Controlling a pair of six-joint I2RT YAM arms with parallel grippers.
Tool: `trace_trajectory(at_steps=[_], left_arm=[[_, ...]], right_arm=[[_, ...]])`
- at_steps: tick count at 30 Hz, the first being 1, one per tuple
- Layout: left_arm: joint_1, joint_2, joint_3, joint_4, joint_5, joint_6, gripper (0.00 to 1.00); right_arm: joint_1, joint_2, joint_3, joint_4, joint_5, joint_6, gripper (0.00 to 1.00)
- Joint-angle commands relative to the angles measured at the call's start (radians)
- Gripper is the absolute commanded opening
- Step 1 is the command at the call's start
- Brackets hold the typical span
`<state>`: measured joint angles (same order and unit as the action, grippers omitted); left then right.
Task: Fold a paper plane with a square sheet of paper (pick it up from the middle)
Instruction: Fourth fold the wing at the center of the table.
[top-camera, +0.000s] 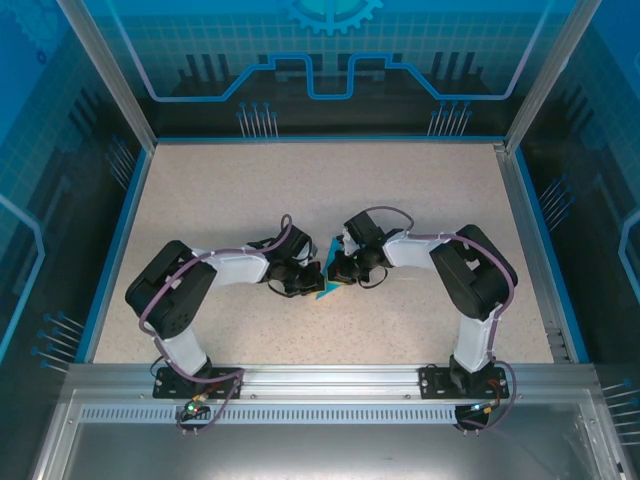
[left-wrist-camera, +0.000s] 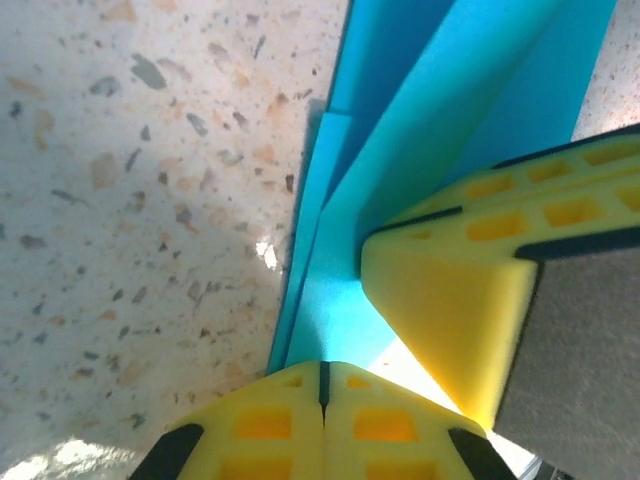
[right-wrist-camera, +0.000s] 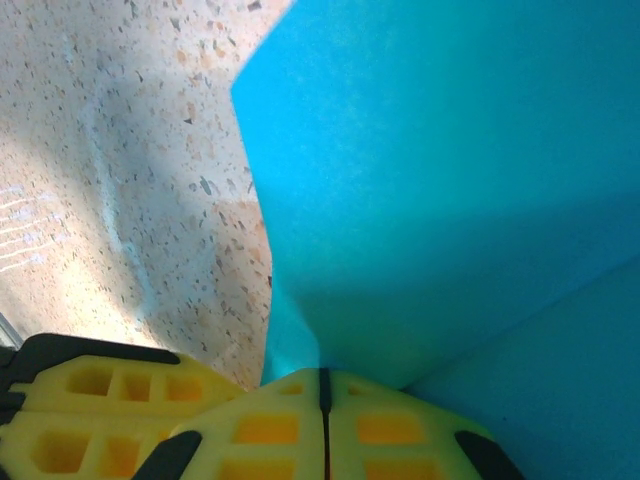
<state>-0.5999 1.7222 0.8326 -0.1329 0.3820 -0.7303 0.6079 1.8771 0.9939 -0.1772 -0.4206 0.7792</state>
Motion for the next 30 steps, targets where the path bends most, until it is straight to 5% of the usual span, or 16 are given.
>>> trace_trajectory(at_steps=[1,30], left_arm=[[-0.007,-0.042,-0.012,-0.031,0.017,-0.011,0.05],[-0.003,-0.035,-0.060,-0.254,-0.020,0.071,0.02]], right_arm=[[-0.005,0.045,-0.009,-0.052,0.049,0.014,0.06],[-0.022,0.076,0.002,-0.105,0.074,0.015,0.05]])
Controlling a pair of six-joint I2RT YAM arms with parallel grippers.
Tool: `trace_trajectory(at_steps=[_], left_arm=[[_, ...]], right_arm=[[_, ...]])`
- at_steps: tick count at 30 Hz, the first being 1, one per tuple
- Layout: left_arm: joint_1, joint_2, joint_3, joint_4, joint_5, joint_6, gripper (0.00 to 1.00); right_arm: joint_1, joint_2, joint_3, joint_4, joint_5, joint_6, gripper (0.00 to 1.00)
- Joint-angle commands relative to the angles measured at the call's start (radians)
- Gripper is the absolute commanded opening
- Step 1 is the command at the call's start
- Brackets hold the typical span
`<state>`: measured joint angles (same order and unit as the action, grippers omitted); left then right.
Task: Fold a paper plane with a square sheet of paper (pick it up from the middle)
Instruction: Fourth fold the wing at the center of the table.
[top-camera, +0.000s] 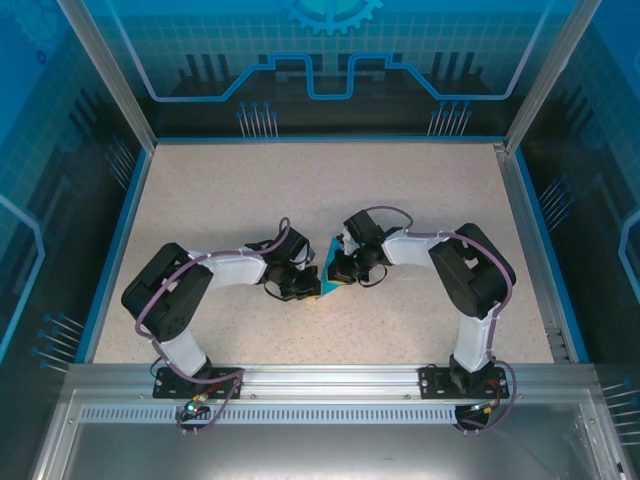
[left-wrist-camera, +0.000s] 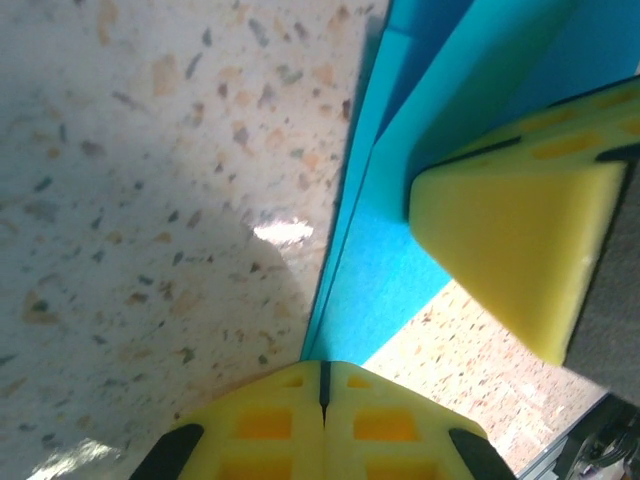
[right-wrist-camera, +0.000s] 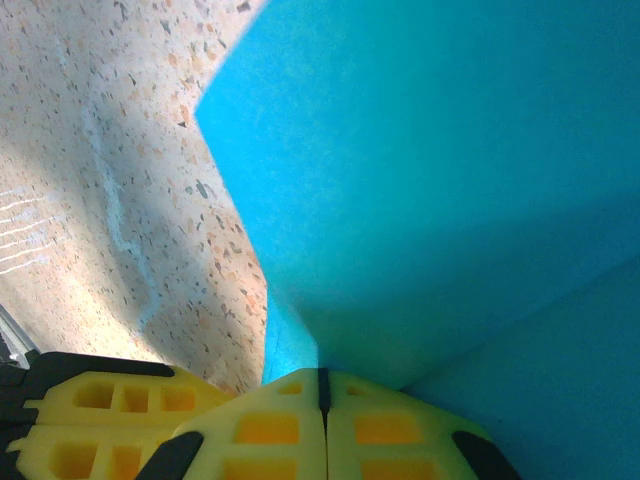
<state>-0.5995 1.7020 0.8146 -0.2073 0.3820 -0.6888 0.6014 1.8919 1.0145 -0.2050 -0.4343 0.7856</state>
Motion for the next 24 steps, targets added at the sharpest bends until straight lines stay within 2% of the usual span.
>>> trace_trajectory(at_steps=[1,5,12,24], left_arm=[[-0.003,-0.025,-0.040,-0.172,-0.016,0.027,0.02],[-0.002,-0.077,-0.029,-0.095,-0.003,-0.003,0.02],[-0.002,-0.092,-0.047,0.183,0.039,-0.120,0.04],[-0.001,0.026,-0.016,0.152,-0.002,-0.105,0.02]], right_arm=[[-0.017,0.061,-0.017,-0.076,0.086,0.009,0.06],[-0.016,0.058,-0.019,-0.068,0.081,0.010,0.06],[-0.015,0.061,-0.022,-0.053,0.072,0.015,0.06],[-0.015,0.053,-0.030,-0.017,0.042,0.019,0.06]])
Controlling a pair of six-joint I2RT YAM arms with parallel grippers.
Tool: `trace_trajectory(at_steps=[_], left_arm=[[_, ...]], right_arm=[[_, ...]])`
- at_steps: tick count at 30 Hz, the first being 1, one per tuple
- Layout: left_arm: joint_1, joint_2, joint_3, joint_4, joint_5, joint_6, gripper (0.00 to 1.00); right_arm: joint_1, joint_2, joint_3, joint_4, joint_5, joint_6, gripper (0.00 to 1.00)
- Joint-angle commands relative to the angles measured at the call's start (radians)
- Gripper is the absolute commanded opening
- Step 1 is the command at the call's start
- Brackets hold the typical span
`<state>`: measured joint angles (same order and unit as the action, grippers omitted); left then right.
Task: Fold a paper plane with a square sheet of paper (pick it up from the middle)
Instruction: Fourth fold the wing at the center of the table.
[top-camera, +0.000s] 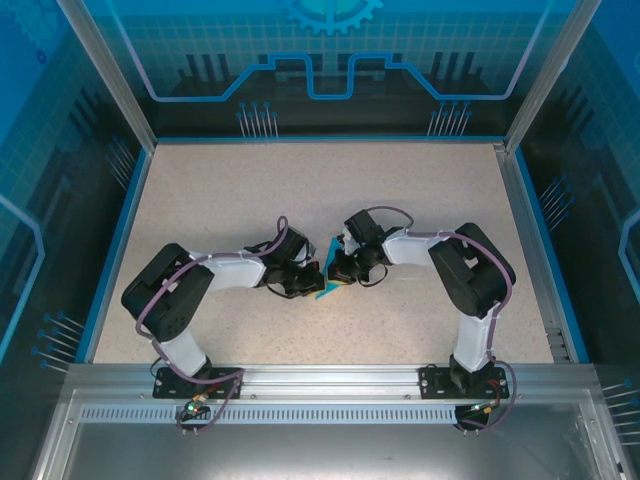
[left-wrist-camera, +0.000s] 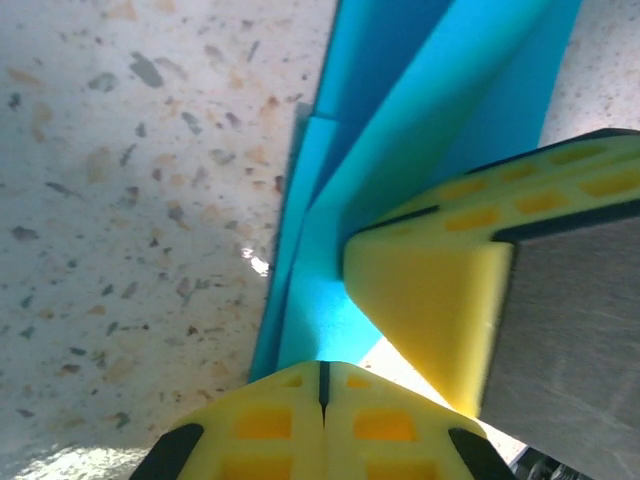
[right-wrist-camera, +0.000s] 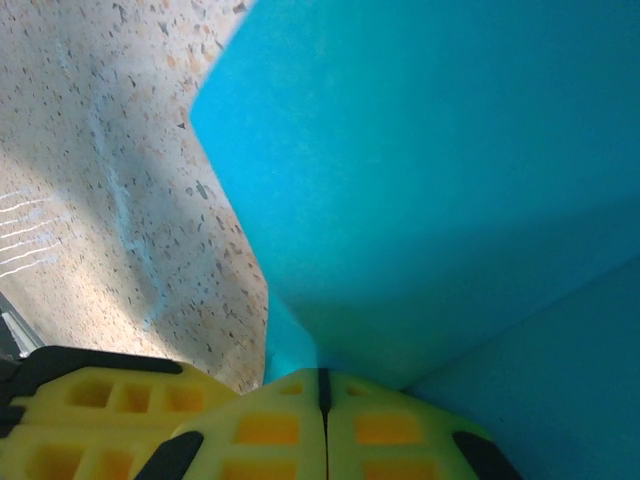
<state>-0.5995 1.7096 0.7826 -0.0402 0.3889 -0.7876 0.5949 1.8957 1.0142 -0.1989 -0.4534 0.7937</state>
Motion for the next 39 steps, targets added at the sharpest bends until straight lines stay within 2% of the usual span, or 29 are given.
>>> trace_trajectory(at_steps=[1,13,20,32,39], left_arm=[[-0.001,0.021,0.014,-0.024,-0.022,-0.001,0.01],[0.004,0.005,-0.062,-0.119,-0.071,0.031,0.00],[0.023,0.015,-0.130,-0.105,-0.035,0.015,0.00],[0.026,0.028,-0.125,-0.097,-0.012,0.021,0.00],[0.027,0.025,-0.117,-0.095,0.001,0.023,0.00]], right_arm=[[-0.008,0.046,-0.031,-0.017,0.059,0.008,0.06],[-0.033,0.027,0.004,-0.030,0.111,-0.059,0.05],[-0.112,0.048,0.011,-0.005,0.084,-0.074,0.06],[-0.221,0.087,0.100,-0.038,0.088,-0.152,0.06],[-0.234,0.085,0.142,-0.045,0.023,-0.205,0.07]])
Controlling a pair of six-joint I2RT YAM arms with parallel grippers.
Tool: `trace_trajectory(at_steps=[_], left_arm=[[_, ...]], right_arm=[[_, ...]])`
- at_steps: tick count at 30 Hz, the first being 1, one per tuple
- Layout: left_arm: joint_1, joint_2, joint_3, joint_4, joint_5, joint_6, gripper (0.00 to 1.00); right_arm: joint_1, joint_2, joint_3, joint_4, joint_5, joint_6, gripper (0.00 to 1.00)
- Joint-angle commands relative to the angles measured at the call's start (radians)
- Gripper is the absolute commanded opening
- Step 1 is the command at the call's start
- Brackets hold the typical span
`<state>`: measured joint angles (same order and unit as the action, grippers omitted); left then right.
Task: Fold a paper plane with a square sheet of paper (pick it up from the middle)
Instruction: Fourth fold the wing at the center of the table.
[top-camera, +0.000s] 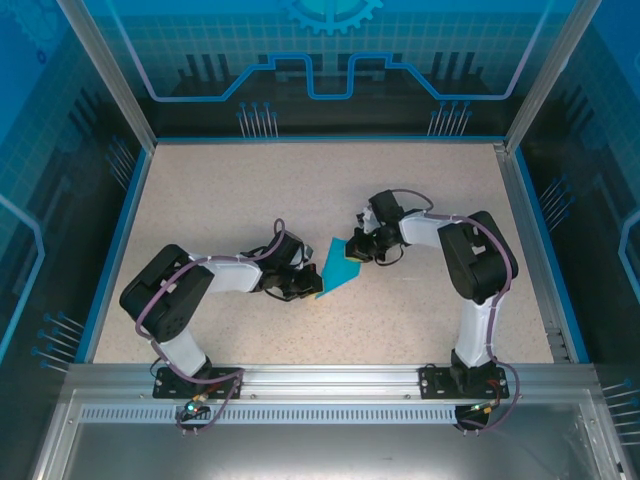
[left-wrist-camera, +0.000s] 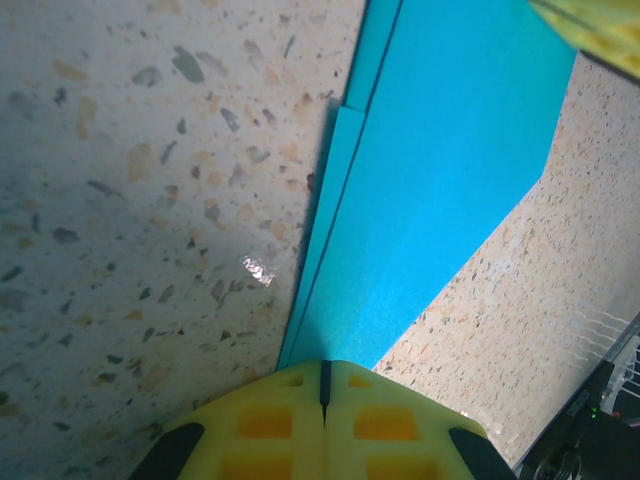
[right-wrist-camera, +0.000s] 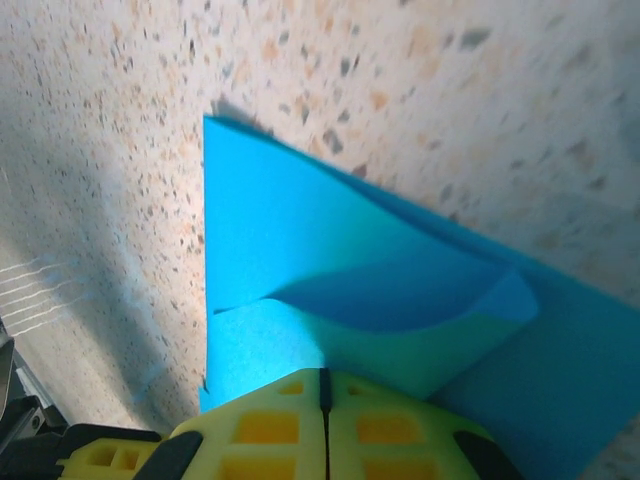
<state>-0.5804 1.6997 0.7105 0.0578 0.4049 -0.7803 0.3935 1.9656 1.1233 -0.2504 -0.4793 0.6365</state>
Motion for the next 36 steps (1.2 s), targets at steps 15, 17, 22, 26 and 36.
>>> trace_trajectory(at_steps=[15,17,22,26,36], left_arm=[[0.007,-0.069,0.076,-0.034,0.064,0.000,0.12],[0.008,-0.061,0.097,-0.007,0.064,-0.008,0.15],[0.007,0.003,0.145,0.016,0.032,-0.024,0.14],[0.008,0.049,0.170,0.004,-0.001,-0.030,0.12],[0.007,0.093,0.189,-0.072,-0.068,-0.017,0.08]], right_arm=[[0.002,-0.190,-0.088,0.083,0.033,-0.008,0.11],[-0.001,-0.206,-0.109,0.095,0.044,0.007,0.13],[0.007,-0.183,-0.112,0.111,0.027,0.020,0.13],[0.029,-0.150,-0.095,0.107,0.014,0.011,0.13],[0.056,-0.089,-0.066,0.108,-0.003,0.006,0.12]])
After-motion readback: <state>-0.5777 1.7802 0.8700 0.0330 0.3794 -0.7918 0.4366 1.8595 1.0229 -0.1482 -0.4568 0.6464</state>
